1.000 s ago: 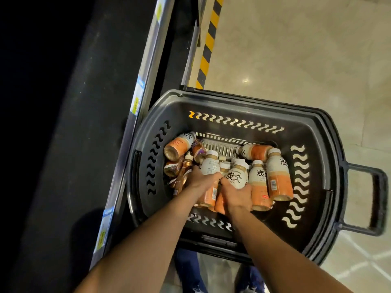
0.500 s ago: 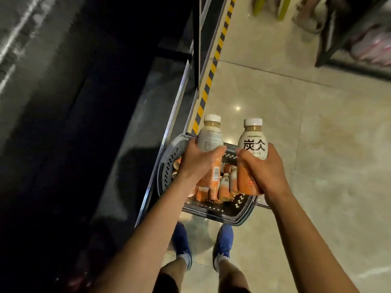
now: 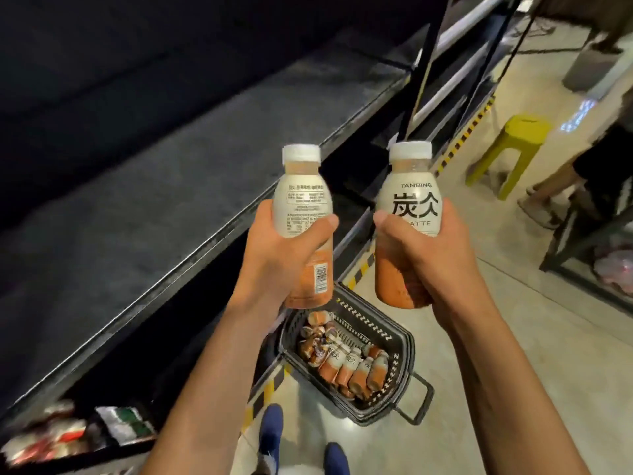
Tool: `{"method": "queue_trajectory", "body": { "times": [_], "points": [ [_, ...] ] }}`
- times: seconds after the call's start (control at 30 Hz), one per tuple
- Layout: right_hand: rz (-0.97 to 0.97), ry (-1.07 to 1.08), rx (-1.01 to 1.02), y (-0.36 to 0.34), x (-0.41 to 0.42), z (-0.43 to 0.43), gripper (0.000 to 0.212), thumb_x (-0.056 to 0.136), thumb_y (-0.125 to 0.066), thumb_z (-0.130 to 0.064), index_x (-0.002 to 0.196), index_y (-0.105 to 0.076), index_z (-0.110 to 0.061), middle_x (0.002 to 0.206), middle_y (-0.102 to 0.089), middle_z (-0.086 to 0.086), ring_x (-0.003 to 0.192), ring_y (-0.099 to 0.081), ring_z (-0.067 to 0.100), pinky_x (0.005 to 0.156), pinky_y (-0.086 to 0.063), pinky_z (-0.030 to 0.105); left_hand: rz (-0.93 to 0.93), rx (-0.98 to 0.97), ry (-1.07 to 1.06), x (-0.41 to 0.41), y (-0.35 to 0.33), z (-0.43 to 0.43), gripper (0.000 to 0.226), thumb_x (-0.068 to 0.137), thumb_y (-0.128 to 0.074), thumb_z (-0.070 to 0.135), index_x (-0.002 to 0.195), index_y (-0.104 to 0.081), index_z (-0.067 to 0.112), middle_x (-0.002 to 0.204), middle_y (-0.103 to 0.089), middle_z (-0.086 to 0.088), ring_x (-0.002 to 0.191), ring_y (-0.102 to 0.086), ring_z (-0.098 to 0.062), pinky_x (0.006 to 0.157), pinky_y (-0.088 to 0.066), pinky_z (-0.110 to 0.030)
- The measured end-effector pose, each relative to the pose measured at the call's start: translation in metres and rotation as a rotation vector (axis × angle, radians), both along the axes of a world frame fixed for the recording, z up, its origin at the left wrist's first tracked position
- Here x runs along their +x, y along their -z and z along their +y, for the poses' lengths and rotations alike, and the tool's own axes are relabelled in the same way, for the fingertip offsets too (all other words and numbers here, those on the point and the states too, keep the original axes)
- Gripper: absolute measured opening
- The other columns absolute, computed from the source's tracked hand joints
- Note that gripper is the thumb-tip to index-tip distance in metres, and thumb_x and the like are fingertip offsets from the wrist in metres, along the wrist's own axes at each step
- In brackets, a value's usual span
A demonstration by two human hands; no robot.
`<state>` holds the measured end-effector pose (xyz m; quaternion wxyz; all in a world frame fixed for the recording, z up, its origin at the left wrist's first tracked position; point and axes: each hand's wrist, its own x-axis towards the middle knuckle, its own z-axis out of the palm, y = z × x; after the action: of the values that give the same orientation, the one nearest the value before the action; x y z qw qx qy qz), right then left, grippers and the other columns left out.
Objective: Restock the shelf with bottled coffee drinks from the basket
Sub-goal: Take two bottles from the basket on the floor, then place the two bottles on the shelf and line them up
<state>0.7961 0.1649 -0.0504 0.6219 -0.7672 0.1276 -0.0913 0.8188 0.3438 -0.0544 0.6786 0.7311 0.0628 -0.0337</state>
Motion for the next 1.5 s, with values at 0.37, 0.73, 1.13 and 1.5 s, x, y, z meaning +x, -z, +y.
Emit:
{"method": "queue_trajectory", "body": {
  "times": [0.37, 0.73, 1.13, 1.5],
  "points": [
    [-0.152, -0.638, 0.183, -0.086, -0.064, 0.182, 0.031, 0.077, -0.083, -0.025, 0.096, -0.058, -0.026, 0.075, -0.068, -0.007, 0.063, -0.063, 0.005, 0.055, -0.052, 0.020, -0.191, 0.062, -0.609, -0.177, -0.090, 0.162, 0.066, 0.052, -0.076, 0.056, 0.109, -0.059, 0.027, 0.099, -0.071, -0.003, 0.087, -0.072, -0.023, 0.078, -0.059, -0.051],
    [-0.124, -1.215, 0.351, -0.115, -0.254, 0.391, 0.044, 0.059, -0.083, -0.039, 0.098, -0.063, -0.035, 0.089, -0.074, -0.004, 0.077, -0.072, 0.011, 0.062, -0.056, 0.025, -0.312, 0.096, -1.057, -0.414, -0.119, 0.305, 0.047, 0.065, -0.078, 0.034, 0.105, -0.060, 0.019, 0.083, -0.073, 0.000, 0.070, -0.070, -0.013, 0.058, -0.052, -0.023],
    [-0.165, -1.194, 0.369, -0.132, -0.339, 0.529, 0.042, 0.071, -0.083, -0.039, 0.107, -0.064, -0.030, 0.098, -0.074, 0.000, 0.090, -0.072, 0.021, 0.077, -0.061, 0.043, -0.316, 0.000, -0.928, -0.489, -0.133, 0.443, 0.054, 0.070, -0.079, 0.042, 0.115, -0.061, 0.018, 0.101, -0.075, -0.006, 0.090, -0.074, -0.024, 0.082, -0.059, -0.048],
    [-0.078, -1.200, 0.286, -0.156, -0.288, 0.634, 0.048, 0.074, -0.082, -0.038, 0.115, -0.063, -0.022, 0.101, -0.076, 0.004, 0.089, -0.075, 0.022, 0.081, -0.060, 0.053, -0.305, -0.065, -0.886, -0.428, -0.153, 0.549, 0.056, 0.070, -0.081, 0.042, 0.114, -0.063, 0.013, 0.100, -0.076, -0.010, 0.088, -0.075, -0.025, 0.082, -0.060, -0.050]
  ]
}}
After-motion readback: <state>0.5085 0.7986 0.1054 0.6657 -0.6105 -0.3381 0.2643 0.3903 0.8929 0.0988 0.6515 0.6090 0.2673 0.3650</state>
